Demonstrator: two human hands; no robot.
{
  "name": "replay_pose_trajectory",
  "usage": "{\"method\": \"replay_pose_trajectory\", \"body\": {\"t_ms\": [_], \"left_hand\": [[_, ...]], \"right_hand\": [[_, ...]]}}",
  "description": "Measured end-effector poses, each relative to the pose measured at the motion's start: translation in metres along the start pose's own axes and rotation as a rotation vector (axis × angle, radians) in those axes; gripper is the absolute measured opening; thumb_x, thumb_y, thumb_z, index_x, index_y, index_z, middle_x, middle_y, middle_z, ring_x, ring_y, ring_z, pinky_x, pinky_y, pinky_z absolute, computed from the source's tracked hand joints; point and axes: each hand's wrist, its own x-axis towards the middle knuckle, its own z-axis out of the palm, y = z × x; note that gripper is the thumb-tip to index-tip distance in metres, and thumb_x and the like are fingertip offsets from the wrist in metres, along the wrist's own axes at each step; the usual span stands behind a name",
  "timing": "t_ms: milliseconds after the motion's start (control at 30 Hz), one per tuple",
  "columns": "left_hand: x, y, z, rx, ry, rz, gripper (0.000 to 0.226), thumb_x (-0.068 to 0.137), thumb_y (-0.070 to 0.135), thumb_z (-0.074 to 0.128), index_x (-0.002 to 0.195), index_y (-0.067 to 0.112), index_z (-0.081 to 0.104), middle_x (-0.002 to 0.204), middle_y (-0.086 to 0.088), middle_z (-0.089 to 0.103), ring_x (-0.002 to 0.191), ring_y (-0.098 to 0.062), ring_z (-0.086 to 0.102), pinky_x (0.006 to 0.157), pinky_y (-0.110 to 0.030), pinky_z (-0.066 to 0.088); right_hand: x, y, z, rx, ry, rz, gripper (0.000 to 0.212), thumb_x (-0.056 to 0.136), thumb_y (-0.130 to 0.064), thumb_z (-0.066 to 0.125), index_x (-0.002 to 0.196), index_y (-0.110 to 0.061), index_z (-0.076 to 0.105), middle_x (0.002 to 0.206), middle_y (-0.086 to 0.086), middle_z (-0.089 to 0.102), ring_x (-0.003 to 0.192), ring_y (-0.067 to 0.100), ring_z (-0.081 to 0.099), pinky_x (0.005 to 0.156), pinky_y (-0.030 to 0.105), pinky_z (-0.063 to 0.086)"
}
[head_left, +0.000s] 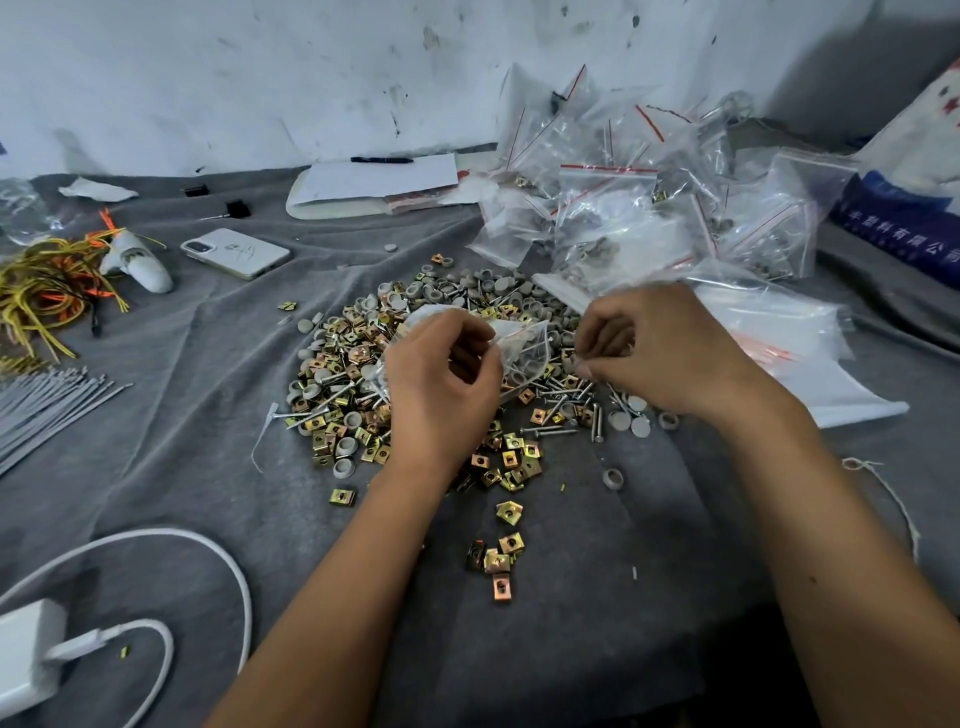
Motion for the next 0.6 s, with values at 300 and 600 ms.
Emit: {"method": "replay_pose_trajectory", "body": {"t_ms": [300, 600], "left_hand": [[0.001, -0.001, -0.001, 0.028, 0.057, -0.01, 0.007, 0.083, 0.011, 0.072, 0.09, 0.012, 0.071, 0.082, 0.004, 0.069, 0.074, -0.014, 0.066, 0.066, -0.04, 0.056], [0.001, 0.002, -0.002, 0.009, 0.09, -0.069, 0.009, 0.084, 0.005, 0.073, 0.089, 0.013, 0.071, 0.081, 0.005, 0.068, 0.073, -0.009, 0.064, 0.065, -0.019, 0.052]], "right_hand": [[0.008, -0.029, 0.022, 0.139, 0.139, -0.193, 0.015, 0.076, -0.005, 0.088, 0.082, -0.014, 0.078, 0.075, -0.01, 0.073, 0.07, 0.001, 0.071, 0.066, 0.011, 0.052], [0.003, -0.017, 0.002, 0.032, -0.026, -0.133, 0.013, 0.078, -0.02, 0.089, 0.08, -0.024, 0.077, 0.071, -0.011, 0.072, 0.069, 0.001, 0.068, 0.068, 0.021, 0.056]]}}
